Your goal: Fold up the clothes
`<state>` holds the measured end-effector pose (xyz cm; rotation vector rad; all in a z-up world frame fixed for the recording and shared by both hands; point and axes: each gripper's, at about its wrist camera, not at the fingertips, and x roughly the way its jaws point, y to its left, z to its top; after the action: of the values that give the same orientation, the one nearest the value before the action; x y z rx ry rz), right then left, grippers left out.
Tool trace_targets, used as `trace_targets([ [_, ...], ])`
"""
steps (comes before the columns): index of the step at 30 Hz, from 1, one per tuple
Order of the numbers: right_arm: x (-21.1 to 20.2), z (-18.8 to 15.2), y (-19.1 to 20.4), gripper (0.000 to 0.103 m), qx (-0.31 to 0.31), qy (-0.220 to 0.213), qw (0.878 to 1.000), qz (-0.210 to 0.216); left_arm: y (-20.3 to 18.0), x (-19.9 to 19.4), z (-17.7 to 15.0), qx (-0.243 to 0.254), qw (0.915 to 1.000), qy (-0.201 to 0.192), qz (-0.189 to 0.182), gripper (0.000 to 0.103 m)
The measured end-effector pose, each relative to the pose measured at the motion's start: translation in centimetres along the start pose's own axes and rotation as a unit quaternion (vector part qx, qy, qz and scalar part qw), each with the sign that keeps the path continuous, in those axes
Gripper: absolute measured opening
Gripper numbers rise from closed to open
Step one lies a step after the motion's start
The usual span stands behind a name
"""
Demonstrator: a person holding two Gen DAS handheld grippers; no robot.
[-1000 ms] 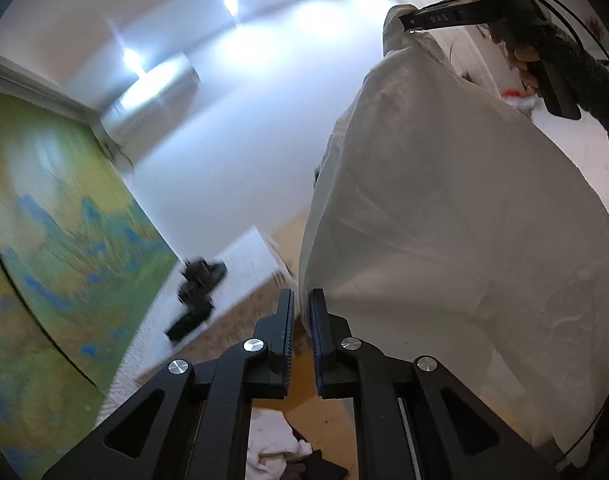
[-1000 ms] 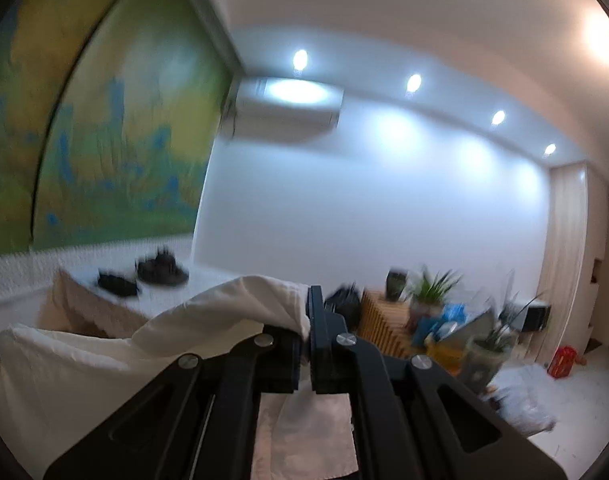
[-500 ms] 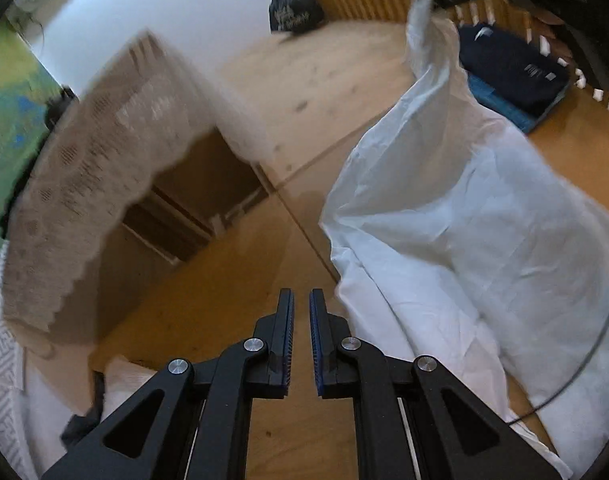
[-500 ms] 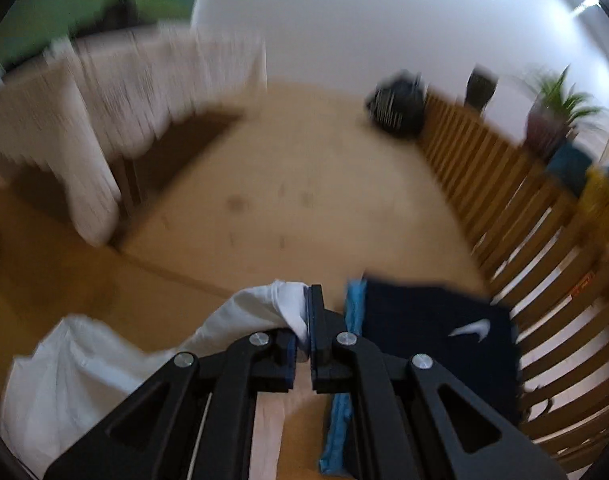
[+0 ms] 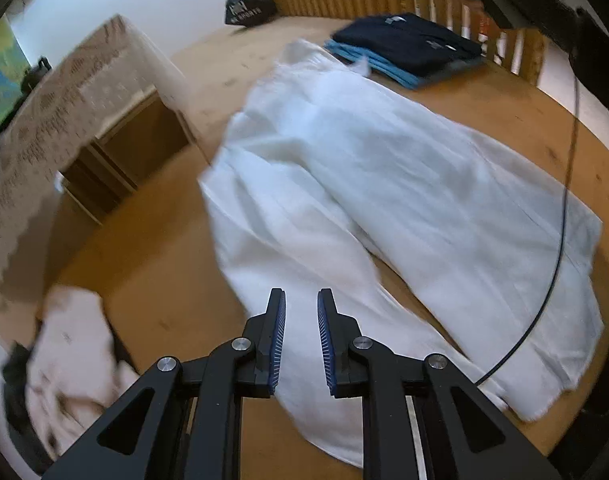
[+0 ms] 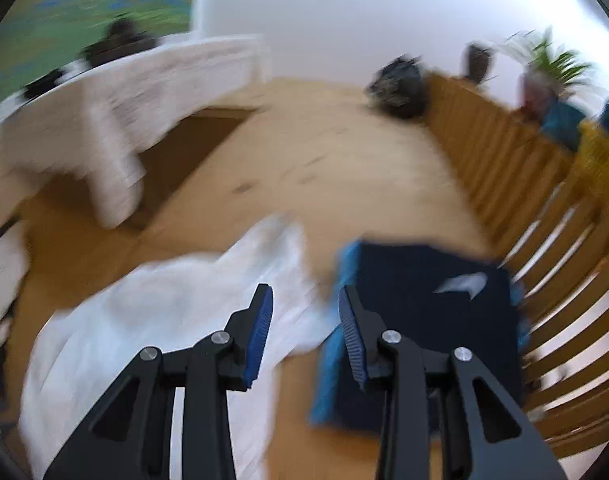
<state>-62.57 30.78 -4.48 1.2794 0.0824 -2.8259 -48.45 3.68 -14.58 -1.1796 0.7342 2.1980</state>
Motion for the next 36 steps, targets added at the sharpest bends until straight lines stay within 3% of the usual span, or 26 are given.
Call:
trace_targets([
  [5,0.1,-10.2,7.0,0.034,-0.075,0.076,0.989,0.099,-3.1,-0.6,-3.7,0.001,0.9997,0.011,-0.019,0.018],
  [8,-0.1,-13.1,10.6,0.034,-0.075,0.111,0.976,0.171,-5.6,-1.8,-5.9,0.005,0.9992,0.015,-0.038,0.023],
  [15,0.0,-15.8,15.7,0.034,-0.130,0.139,0.967,0.168,-12.3,-2.4,-8.2,0.080,0.9953,0.038,-0.039,0.041],
  [20,-1.2,-17.6,13.7,0.034,-0.118,0.165,0.966,0.161,-14.5,-1.5,-7.7,0.124,0.9911,0.038,-0.028,0.046],
  [23,-3.7,-17.7,10.2,0.034,-0.095,0.159,0.971,0.154,-14.8,-0.5,-7.3,0.145,0.9884,0.043,0.013,0.048],
  [25,-5.9,-17.6,7.4,0.034,-0.076,0.149,0.976,0.143,-14.4,-0.1,-6.8,0.133,0.9903,0.039,0.011,0.048],
  [28,-9.1,-17.6,3.3,0.043,-0.047,0.131,0.983,0.122,-14.0,0.5,-6.1,0.113,0.9929,0.034,-0.010,0.047],
  [29,-9.9,-17.7,2.1,0.043,-0.037,0.125,0.985,0.114,-13.8,0.7,-5.8,0.106,0.9936,0.034,-0.021,0.043],
  [30,-10.6,-17.9,1.1,0.043,-0.026,0.120,0.986,0.110,-13.5,0.9,-5.7,0.096,0.9941,0.037,-0.033,0.022],
  [31,-11.2,-18.1,0.2,0.043,-0.014,0.116,0.987,0.106,-13.4,0.9,-5.7,0.087,0.9945,0.042,-0.042,0.012],
  [36,-14.8,-16.9,-3.4,0.043,0.034,0.068,0.992,0.100,-12.9,0.1,-6.1,0.079,0.9953,0.039,-0.040,0.005],
])
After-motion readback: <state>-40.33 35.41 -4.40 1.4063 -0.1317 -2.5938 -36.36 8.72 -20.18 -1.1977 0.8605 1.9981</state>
